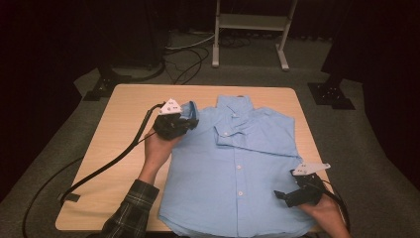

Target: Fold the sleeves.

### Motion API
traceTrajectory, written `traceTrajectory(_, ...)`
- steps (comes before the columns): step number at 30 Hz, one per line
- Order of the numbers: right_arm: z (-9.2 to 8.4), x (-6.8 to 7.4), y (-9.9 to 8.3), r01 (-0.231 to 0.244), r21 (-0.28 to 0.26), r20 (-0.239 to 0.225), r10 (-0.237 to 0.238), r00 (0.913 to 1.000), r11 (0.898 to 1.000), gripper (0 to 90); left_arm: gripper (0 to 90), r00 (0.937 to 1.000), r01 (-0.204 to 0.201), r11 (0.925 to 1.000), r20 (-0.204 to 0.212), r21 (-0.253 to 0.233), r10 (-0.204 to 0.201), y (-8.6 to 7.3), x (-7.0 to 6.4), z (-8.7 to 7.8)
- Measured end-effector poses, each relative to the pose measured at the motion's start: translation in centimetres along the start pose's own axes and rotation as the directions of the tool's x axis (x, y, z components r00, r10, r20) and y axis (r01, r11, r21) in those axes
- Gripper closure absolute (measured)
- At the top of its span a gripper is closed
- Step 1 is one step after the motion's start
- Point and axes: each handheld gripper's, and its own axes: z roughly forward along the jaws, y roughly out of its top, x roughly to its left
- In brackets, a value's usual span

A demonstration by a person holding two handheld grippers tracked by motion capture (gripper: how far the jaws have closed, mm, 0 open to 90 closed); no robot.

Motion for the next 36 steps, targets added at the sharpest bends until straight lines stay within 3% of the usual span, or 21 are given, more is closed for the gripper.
traceTrajectory(6, 0.0, 0.0, 0.0, 0.000, 0.000, -0.001, 0.000, 1.0000, 1.000, 0.0, 89.5, 0.9995, -0.016, 0.9998, 0.026, 0.008, 0.016, 0.9, -1.1, 1.9)
traceTrajectory(9, 0.0, 0.0, 0.0, 0.000, 0.000, -0.001, 0.000, 1.0000, 1.000, 0.0, 89.5, 0.9983, 0.007, 0.9999, 0.058, -0.013, -0.006, 1.2, -1.3, 2.7)
traceTrajectory(11, 0.0, 0.0, 0.0, 0.000, 0.000, -0.001, 0.000, 1.0000, 1.000, 0.0, 89.5, 0.9988, -0.013, 0.9999, 0.048, 0.001, 0.012, 1.6, -1.8, 3.3)
traceTrajectory(23, 0.0, 0.0, 0.0, 0.000, -0.001, -0.002, 0.000, 1.0000, 1.000, 0.0, 89.5, 0.9891, -0.048, 0.9988, 0.140, 0.010, 0.046, 3.2, -5.0, 7.2)
traceTrajectory(27, 0.0, 0.0, 0.0, 0.001, 0.001, -0.001, -0.001, 1.0000, 1.000, 0.0, 89.5, 0.9822, -0.017, 0.9998, 0.188, 0.012, 0.014, 2.7, -5.3, 8.4)
traceTrajectory(36, 0.0, 0.0, 0.0, 0.000, 0.001, -0.001, 0.000, 1.0000, 1.000, 0.0, 89.3, 0.9749, 0.014, 0.9976, 0.221, 0.067, -0.029, 1.0, -5.2, 10.4)
